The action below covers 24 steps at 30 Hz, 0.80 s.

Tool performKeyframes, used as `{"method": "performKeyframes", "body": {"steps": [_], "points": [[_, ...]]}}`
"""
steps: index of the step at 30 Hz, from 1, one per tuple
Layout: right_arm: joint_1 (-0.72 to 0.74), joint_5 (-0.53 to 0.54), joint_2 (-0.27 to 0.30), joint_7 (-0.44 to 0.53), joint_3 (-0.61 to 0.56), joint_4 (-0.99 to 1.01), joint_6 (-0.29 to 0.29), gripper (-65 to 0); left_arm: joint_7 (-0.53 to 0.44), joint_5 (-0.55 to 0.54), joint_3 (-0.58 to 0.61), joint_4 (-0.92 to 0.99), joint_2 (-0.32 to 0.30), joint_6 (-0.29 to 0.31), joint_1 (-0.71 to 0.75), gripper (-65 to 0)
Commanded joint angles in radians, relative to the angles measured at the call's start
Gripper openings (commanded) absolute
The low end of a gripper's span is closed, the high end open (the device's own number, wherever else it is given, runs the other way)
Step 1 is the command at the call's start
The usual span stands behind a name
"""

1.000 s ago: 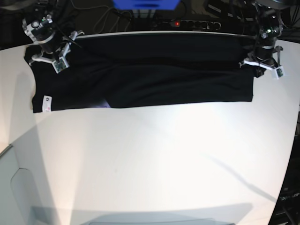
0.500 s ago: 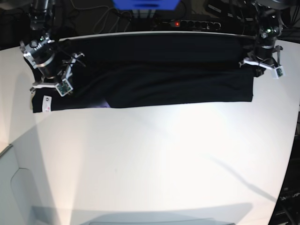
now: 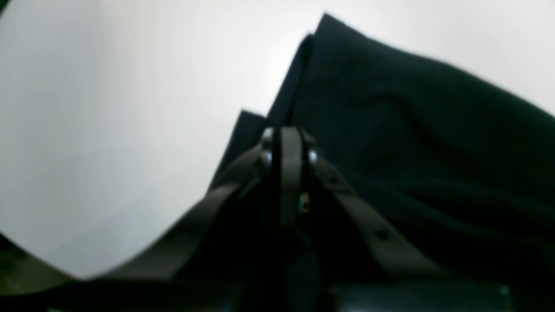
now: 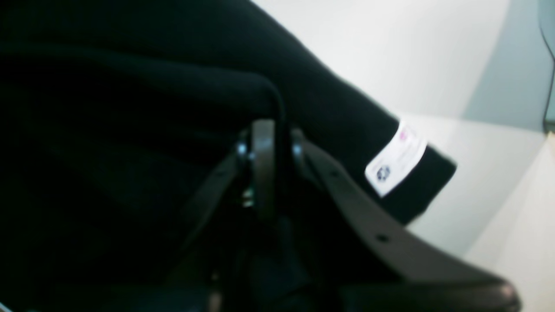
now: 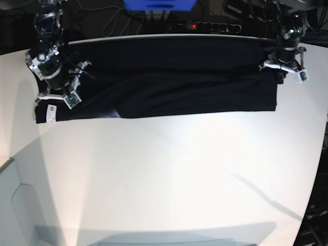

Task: Fold the T-shirt properly
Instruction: 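Regrip the strip's end with the right gripper, holding the other end with the left, then move the left gripper to the strip's middle and grasp the end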

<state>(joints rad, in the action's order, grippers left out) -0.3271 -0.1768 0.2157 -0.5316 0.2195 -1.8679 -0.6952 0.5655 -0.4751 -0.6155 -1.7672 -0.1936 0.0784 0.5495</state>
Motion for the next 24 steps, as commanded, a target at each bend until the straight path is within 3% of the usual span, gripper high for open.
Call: {"method": "performKeyframes", "body": {"steps": [1,4,7,18,24], "points": [[0.007,0.010,0.009,0.018,0.016,-0.035,-0.003,-52.0,-0.026,-0.001,-0.007,-0.017,-0.008,0.001,0.004,-65.0],[0.007,0.012,-0.014,0.017,0.059,-0.083,-0.003,-45.2,-0.026,-0.001,-0.008,-0.015,0.003,0.001,0.004,-65.0],[0.007,0.012,-0.057,0.017,0.105,-0.117,-0.003,-42.5,-0.028,-0.001,-0.008,-0.015,0.004,0.001,0.004,-65.0],[-0.117,0.009,-0.081,0.009,0.125,-0.111,-0.003,-42.2,-0.026,-0.001,-0.010,-0.015,0.004,0.001,0.005,-65.0],[-0.120,0.009,-0.080,0.015,0.125,0.014,-0.003,-42.1,-0.025,0.000,-0.010,-0.013,0.004,0.001,0.004,-65.0]]}}
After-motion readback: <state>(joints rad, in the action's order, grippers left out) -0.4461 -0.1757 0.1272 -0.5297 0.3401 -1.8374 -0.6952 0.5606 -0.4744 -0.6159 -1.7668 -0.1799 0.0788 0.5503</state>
